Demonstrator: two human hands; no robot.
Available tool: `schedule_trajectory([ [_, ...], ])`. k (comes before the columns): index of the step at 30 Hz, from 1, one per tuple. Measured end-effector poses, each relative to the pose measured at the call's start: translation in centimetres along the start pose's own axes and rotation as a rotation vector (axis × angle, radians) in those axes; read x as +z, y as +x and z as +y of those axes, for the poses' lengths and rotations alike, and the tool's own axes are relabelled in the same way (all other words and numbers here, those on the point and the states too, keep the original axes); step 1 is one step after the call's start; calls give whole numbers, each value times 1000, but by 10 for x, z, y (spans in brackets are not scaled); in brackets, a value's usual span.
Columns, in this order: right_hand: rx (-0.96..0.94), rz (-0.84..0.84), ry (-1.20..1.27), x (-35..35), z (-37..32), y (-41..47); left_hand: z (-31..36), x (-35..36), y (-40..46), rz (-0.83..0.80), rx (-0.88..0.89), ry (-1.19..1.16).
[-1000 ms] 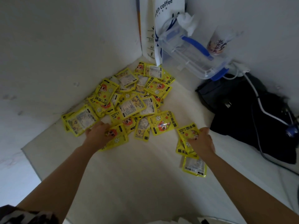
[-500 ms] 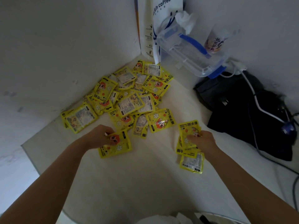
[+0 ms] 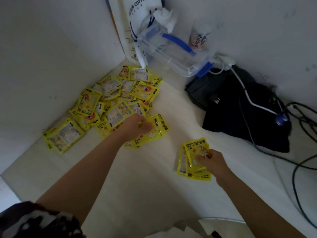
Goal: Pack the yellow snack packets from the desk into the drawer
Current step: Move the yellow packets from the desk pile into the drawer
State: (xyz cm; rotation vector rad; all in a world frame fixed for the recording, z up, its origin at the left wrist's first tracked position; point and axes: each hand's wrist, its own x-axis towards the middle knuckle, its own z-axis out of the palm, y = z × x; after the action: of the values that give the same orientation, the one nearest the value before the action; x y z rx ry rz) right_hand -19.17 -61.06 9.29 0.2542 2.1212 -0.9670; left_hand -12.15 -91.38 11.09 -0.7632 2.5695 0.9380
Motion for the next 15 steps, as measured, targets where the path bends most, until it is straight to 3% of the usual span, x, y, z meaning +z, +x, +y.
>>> schedule_trajectory([
  [8,-57,131,-240,11,3,3,14,23,19,85,55,156],
  [15,-50,124,-326,30,2,4,20,37,26,54,65,361],
])
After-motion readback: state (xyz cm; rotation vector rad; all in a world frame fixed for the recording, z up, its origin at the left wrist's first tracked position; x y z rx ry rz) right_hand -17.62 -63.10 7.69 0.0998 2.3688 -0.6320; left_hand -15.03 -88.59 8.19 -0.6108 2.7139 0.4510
